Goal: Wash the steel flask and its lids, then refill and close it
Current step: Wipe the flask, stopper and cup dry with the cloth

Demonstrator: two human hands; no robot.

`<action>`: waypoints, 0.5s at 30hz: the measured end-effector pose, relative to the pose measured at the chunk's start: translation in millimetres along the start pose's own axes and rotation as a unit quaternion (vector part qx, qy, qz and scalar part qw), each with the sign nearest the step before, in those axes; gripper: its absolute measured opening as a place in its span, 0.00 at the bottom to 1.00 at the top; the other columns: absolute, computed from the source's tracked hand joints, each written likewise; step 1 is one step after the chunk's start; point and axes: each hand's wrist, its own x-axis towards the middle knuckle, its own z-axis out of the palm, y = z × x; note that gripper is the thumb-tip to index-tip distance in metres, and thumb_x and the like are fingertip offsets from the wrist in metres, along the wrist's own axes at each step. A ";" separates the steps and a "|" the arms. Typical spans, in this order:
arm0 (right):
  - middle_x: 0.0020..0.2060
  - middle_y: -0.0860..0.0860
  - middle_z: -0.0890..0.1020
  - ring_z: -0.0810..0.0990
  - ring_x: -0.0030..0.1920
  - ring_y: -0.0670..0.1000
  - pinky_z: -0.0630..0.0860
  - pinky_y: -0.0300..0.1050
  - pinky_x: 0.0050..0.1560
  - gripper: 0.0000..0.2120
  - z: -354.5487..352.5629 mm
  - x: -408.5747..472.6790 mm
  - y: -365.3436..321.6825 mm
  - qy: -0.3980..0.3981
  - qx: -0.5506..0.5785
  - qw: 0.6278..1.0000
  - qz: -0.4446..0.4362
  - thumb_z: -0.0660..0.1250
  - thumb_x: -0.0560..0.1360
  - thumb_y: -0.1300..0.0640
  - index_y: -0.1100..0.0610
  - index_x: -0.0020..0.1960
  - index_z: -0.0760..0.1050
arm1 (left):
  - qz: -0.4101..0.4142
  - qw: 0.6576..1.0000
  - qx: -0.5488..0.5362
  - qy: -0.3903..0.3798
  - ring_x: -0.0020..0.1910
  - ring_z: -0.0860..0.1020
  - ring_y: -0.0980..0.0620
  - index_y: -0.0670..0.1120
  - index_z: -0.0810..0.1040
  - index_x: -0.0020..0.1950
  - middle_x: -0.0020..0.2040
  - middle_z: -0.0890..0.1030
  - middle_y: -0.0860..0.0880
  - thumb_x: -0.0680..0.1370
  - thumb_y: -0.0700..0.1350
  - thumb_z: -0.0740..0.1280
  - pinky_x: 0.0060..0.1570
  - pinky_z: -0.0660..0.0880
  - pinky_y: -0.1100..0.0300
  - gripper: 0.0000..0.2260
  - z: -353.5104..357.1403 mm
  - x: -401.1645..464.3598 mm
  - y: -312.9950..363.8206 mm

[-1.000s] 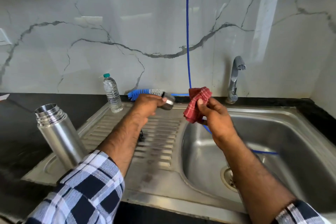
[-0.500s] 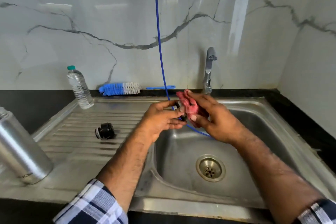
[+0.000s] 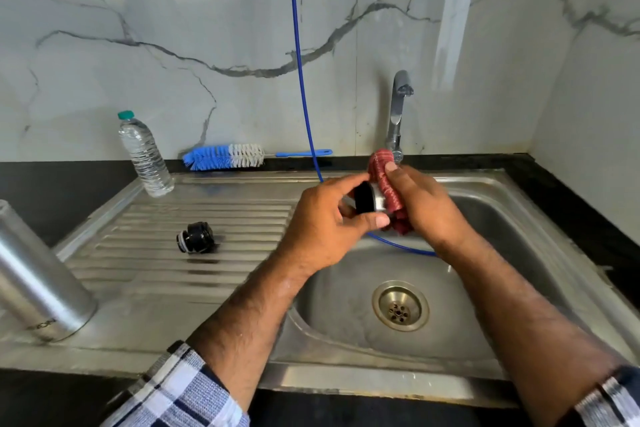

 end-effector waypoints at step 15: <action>0.57 0.39 0.75 0.76 0.58 0.45 0.76 0.40 0.62 0.25 5.5 -4.1 6.3 0.019 -0.216 0.939 -0.267 0.62 0.85 0.44 0.48 0.81 0.69 | -0.072 0.955 -0.287 0.021 0.49 0.85 0.50 0.43 0.80 0.70 0.54 0.87 0.44 0.81 0.37 0.71 0.50 0.83 0.56 0.16 -21.6 0.3 17.6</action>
